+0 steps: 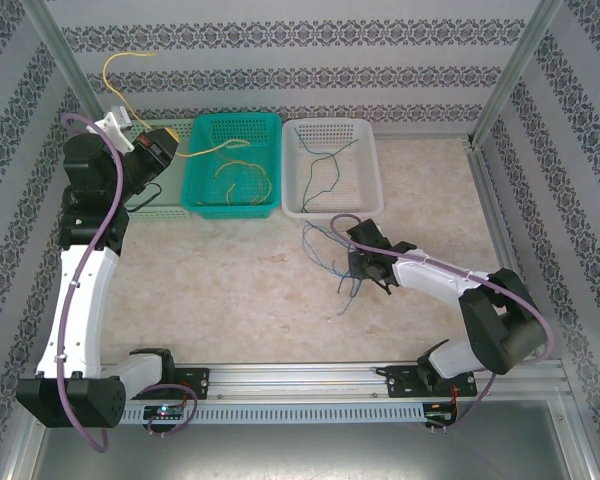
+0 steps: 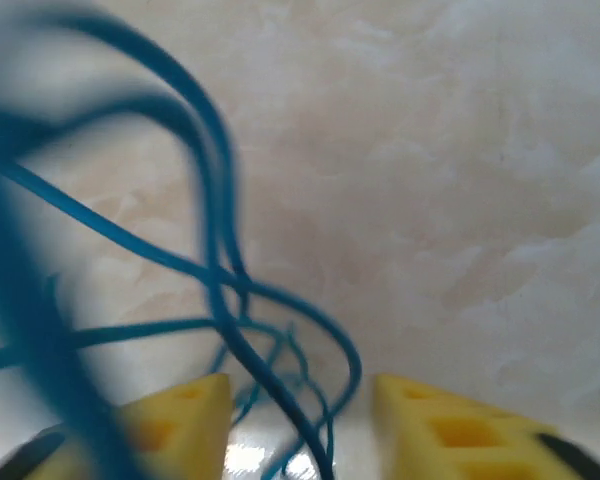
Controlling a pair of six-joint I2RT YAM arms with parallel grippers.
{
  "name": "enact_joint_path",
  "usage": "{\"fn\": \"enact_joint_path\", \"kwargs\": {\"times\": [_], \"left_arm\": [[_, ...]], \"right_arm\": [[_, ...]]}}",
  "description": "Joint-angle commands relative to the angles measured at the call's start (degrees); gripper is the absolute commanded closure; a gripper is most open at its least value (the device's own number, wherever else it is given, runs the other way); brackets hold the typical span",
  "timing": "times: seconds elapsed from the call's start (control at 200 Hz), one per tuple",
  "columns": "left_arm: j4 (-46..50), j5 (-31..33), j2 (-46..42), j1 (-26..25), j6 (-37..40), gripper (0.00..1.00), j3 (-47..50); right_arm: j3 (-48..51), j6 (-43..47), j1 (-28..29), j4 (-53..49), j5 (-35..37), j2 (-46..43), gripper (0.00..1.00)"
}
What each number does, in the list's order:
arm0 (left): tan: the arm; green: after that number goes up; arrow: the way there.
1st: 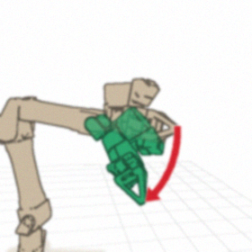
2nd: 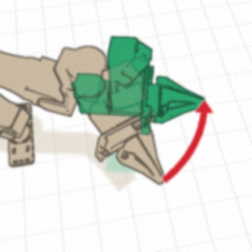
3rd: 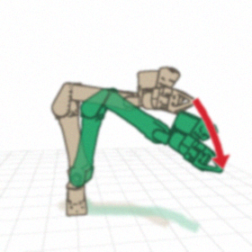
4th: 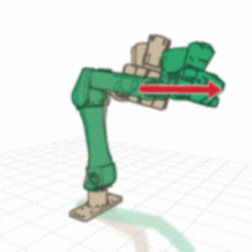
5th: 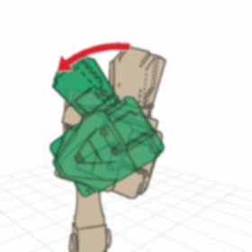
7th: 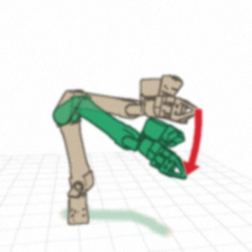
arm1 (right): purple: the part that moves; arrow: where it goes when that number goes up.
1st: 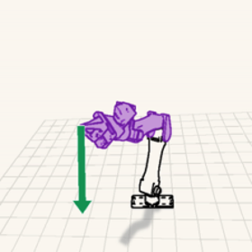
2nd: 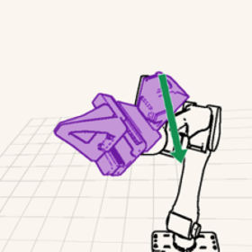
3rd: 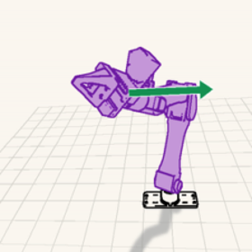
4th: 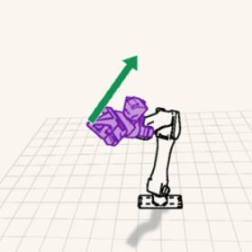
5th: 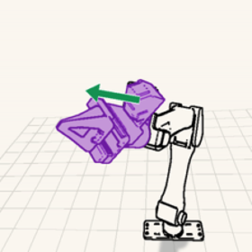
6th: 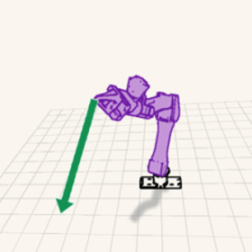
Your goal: Untangle the cables
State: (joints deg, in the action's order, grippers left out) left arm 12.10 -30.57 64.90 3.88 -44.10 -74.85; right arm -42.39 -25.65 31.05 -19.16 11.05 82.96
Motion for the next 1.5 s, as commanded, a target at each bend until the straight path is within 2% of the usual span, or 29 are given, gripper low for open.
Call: {"fn": "enact_joint_path", "kwargs": {"times": [0.0,0.215,0.345,0.475,0.625,0.774,0.899,1.039,1.154,1.339,1.429,1.474,1.494], "left_arm": [[0.7,-0.7,1.7,0.9,1.6,0.97,-0.6],[12.6,-1.1,13.1,1.6,12.1,0.97,-9.7],[21.5,-0.5,22.8,1.6,19.6,0.97,-18.8],[30.4,-3.2,33.5,1.7,24.7,0.97,-29.7],[35.7,-5.2,44.8,2.1,26.0,0.97,-40.3],[48.2,-6.0,57.5,2.1,29.4,0.97,-55.9],[50.2,-5.7,61.9,2.1,29.7,0.96,-58.8],[49.2,-5.6,63.8,2.1,29.6,0.77,-58.5],[48.4,-5.7,64.7,1.9,29.5,0.51,-58.6],[47.7,-4.4,62.8,0.7,32.6,0.25,-58.6],[47.4,-3.2,61.4,0.5,33.2,0.18,-58.6],[47.7,-2.2,60.7,0.5,33.4,0.07,-58.5],[48.0,-1.7,60.4,0.4,33.6,0.05,-58.3]], "right_arm": [[-3.3,0.4,0.7,-3.3,-0.9,-2.4,0.32],[-4.6,1.1,-0.1,-3.9,-3.7,-4.8,0.29],[-4.1,0.0,-0.2,-4.0,-3.8,-4.9,0.26],[-3.5,-0.5,-0.6,-4.0,-3.8,-4.9,0.25],[-3.7,-0.7,-1.2,-4.2,-4.1,-4.6,0.25],[-3.9,-0.6,-1.7,-4.7,-4.0,-4.2,0.25],[-4.4,-0.4,-2.5,-4.9,-4.4,-3.5,0.25],[-5.5,-0.2,-2.6,-5.1,-4.8,-2.0,0.25],[-6.2,-0.4,-2.6,-5.3,-5.2,-0.8,0.25],[-6.9,-0.5,-2.6,-5.6,-5.2,-0.2,0.25],[-7.1,-0.5,-2.6,-5.9,-5.1,-0.2,0.25],[-7.2,-0.5,-2.6,-6.1,-5.0,-0.3,0.25],[-7.2,-0.5,-2.6,-6.2,-5.0,-0.3,0.25]]}}
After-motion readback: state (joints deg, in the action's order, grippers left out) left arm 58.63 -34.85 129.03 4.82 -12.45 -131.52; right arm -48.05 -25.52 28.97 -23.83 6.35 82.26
